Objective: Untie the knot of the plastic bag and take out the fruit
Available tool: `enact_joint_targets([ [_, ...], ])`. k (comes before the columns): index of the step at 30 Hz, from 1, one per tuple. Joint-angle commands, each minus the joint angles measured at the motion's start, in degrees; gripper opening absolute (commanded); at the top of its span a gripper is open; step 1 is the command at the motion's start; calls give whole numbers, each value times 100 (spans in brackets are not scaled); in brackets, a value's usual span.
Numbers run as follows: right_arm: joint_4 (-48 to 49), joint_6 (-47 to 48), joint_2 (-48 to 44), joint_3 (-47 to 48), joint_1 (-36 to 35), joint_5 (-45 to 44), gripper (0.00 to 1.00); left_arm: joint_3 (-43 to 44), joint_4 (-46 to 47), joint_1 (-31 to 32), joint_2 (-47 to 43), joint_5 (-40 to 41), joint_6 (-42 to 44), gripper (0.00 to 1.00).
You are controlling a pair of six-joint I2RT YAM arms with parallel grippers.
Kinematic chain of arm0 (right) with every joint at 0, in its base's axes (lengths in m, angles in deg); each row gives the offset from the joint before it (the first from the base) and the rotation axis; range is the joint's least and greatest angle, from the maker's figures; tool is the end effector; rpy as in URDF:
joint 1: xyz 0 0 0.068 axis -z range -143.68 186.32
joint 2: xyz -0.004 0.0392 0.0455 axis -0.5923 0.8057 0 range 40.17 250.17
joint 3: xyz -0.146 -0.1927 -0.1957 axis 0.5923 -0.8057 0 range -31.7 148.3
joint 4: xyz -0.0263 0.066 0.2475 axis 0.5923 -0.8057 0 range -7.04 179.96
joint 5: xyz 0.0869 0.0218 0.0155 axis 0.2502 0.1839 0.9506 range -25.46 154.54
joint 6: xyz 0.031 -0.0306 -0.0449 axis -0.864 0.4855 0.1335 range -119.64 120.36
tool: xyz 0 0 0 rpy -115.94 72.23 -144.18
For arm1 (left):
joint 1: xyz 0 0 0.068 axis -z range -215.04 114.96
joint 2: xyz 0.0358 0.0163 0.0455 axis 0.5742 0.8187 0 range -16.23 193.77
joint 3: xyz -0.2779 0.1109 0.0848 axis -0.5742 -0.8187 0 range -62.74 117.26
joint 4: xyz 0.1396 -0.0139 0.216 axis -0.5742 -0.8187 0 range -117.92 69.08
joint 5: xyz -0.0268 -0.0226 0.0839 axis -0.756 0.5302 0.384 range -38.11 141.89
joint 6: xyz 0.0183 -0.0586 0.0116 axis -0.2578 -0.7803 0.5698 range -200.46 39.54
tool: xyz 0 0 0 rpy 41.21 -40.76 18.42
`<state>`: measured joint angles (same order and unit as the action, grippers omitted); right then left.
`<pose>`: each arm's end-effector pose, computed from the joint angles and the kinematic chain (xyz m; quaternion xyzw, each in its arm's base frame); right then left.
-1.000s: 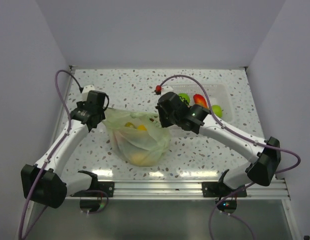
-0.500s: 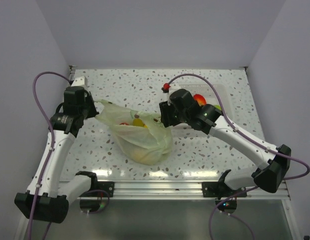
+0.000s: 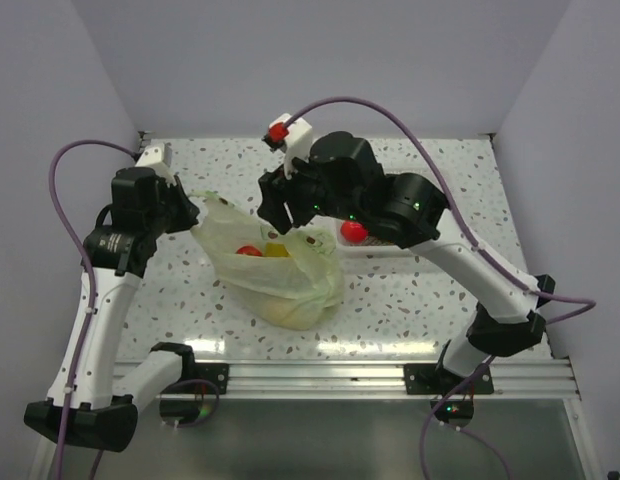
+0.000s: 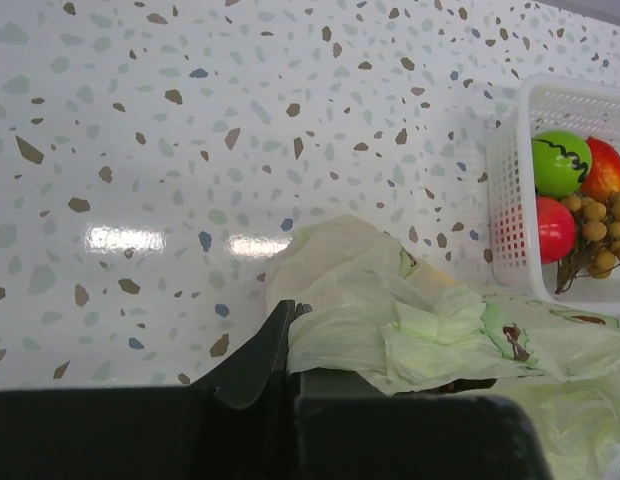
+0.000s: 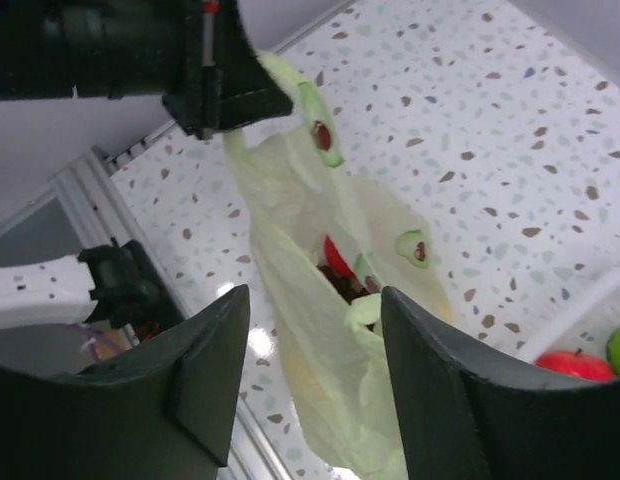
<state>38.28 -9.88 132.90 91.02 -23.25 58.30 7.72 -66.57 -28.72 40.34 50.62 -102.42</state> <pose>0.1694 0.2782 0.5439 -0.3171 0.7636 0.2839 0.4855 0.1746 -0.0204 0.4186 -0.1135 0.8662 -0.1282 0.4694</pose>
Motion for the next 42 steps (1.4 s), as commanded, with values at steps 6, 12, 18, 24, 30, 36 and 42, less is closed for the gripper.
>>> enact_joint_targets([
  [6, 922, 22, 623, -1521, -151, 106, 39, -84, -120, -53, -270, -321, -213, 0],
  [12, 2046, -180, 580, -3357, -160, -578, 41, -506, -138, -61, -612, -452, -327, 0],
  [18, 2469, -522, 247, -4816, -169, -151, 54, -1209, 100, -53, -1034, -206, -520, 0],
  [24, 2558, -716, -526, -6355, -414, 859, 53, -2201, 556, -53, -1359, 14, -880, 0],
  [30, 2162, -497, -1019, -6822, -968, 1810, 29, -3028, 979, -61, -1316, -267, -1127, 0],
  [36, 1934, -312, -1477, -5989, -1030, 1760, 56, -2837, 962, -53, -1184, -654, -996, 2],
  [42, 1591, -154, -1302, -4582, -1030, 749, 75, -2178, 645, -53, -1219, -979, -732, 47],
])
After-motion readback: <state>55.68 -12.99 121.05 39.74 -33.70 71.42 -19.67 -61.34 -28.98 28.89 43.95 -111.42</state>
